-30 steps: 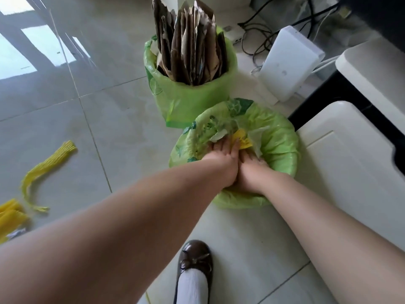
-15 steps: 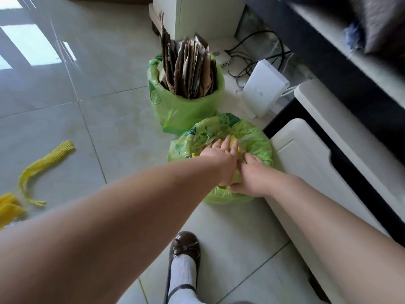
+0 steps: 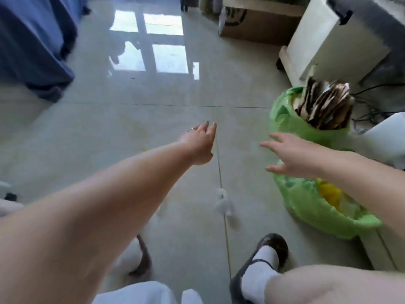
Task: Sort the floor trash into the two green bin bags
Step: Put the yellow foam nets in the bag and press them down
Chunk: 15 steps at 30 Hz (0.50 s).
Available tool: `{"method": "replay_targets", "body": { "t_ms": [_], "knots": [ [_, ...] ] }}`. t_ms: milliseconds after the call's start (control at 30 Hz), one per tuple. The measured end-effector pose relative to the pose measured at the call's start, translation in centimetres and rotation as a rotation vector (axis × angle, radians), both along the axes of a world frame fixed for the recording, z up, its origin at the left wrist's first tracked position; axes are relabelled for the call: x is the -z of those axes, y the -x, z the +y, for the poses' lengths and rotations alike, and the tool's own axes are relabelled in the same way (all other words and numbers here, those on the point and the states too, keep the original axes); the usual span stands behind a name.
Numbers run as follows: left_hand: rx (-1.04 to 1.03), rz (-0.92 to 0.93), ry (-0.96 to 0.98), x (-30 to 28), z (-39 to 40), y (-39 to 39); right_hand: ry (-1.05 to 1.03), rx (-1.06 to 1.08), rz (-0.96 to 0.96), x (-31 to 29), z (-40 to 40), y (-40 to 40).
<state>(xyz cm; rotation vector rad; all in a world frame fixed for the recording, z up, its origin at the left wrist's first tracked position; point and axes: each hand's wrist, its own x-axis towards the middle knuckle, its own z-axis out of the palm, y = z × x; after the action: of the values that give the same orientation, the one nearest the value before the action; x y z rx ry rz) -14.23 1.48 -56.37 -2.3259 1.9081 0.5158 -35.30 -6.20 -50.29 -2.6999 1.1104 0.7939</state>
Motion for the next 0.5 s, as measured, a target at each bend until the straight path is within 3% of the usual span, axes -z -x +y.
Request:
{"method": "replay_targets", "body": {
  "t_ms": [267, 500],
  "knots": [
    [-0.475, 0.044, -0.145, 5.8, 10.3, -15.2, -0.033, -0.337, 0.09, 3.9, 2.7, -14.3],
    [-0.482, 0.101, -0.324, 14.7, 13.7, -17.3, -0.097, -0.419, 0.127, 14.2, 3.6, -22.1]
  ]
}}
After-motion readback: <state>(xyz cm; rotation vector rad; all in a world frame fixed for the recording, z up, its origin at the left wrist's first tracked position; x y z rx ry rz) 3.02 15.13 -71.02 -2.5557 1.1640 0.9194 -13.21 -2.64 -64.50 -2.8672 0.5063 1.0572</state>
